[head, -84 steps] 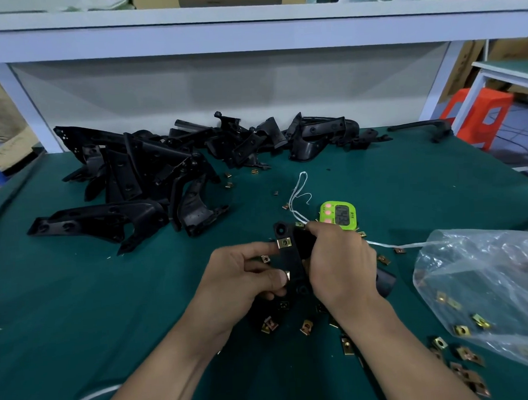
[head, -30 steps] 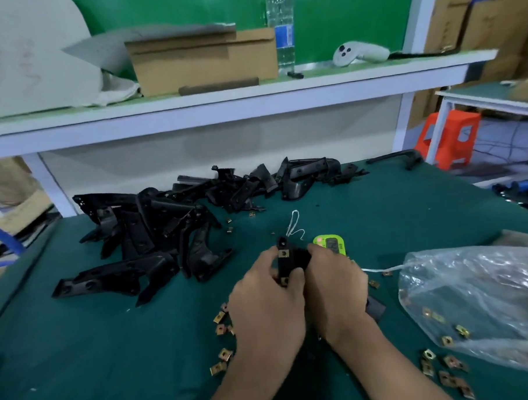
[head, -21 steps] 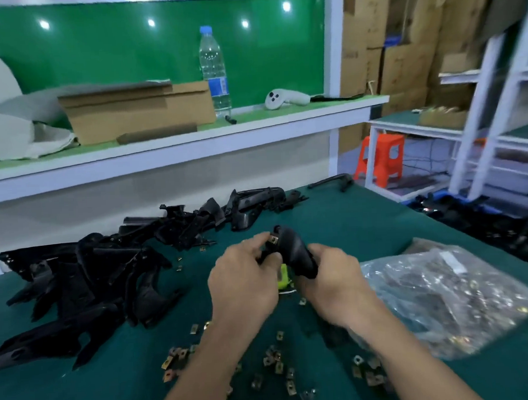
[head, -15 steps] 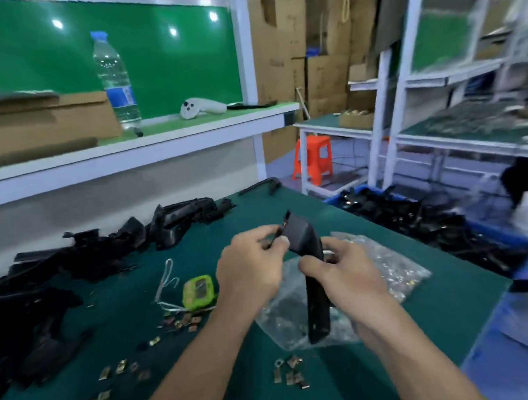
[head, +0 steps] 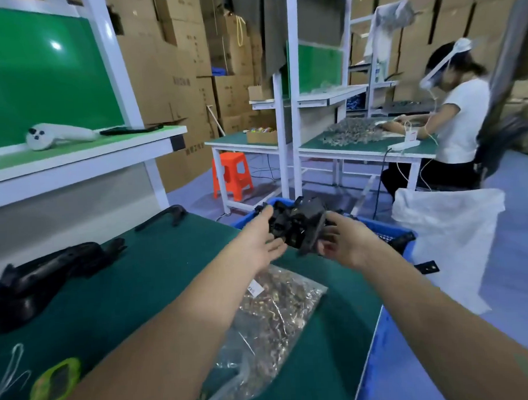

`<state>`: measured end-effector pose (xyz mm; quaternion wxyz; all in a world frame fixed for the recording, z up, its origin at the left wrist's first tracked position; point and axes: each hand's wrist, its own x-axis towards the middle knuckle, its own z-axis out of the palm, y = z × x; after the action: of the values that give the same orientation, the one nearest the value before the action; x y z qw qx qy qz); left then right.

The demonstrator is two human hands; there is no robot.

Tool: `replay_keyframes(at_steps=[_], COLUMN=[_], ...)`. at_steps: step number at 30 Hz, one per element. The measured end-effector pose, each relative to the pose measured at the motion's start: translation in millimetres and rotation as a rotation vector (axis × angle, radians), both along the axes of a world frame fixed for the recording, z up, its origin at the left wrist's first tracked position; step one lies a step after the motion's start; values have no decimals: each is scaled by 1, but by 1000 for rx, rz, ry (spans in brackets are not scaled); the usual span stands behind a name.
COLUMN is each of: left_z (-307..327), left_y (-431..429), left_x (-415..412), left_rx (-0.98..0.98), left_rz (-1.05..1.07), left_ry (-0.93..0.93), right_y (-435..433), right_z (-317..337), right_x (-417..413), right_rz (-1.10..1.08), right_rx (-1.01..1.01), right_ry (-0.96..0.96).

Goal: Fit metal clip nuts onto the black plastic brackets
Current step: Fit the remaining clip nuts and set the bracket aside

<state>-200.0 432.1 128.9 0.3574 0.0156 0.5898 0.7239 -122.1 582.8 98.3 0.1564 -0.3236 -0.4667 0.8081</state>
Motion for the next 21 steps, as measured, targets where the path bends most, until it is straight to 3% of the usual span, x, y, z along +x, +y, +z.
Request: replay_keyframes(at_steps=[2,3,6,8,11,13,21], left_z=[-1,-3,-11,-14,-18,-22,-45], left_y=[2,-2,-29,-53,-95,-126,-311], left_x=[-8,-9,-15,-25,-40,-50,-44], left_rx=[-5,-67,-322,-388,-418,-477,-716], left_rz=[38,-15,-189,-167,-53,23,438], left_ry=[17,121,563,724,800,828,823], right_y=[17,15,-19,-50,-102,-140,-308], right_z=[-11,-22,-49,-54,-40,-29,-11], right_x=[-31,-39,-59,-71,-82,-90,-115], right_rz=[-27,11,88,85,107,227,811], right_rx=[-86,-42,208,459,970,1161,1245], right_ry=[-42,-115,-218,-243,-315,-254,-13])
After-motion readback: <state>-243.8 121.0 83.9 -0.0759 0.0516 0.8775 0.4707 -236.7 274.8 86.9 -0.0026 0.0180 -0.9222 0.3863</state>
